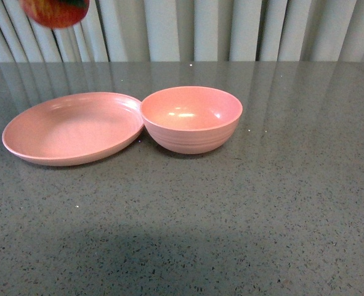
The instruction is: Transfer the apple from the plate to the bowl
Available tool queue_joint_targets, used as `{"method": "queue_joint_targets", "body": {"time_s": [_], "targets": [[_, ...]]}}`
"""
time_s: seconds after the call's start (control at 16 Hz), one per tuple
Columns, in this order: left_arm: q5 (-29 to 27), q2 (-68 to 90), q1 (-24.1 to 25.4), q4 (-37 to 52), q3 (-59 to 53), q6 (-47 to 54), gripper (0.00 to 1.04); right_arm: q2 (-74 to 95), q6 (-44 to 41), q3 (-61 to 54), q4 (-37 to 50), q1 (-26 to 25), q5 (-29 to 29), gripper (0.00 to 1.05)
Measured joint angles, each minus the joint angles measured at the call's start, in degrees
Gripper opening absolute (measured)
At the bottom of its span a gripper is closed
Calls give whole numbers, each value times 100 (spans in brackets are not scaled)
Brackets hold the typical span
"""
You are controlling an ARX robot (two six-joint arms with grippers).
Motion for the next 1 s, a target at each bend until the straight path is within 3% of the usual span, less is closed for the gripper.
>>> {"method": "queue_joint_targets", "body": {"time_s": [0.38, 1.0], "targets": [[-76, 129, -1266, 26, 273, -197, 68, 0, 0, 0, 0, 0, 0, 98], [-236, 1215, -1639, 328, 240, -780, 68, 0, 0, 0, -2, 0, 0, 98]]}}
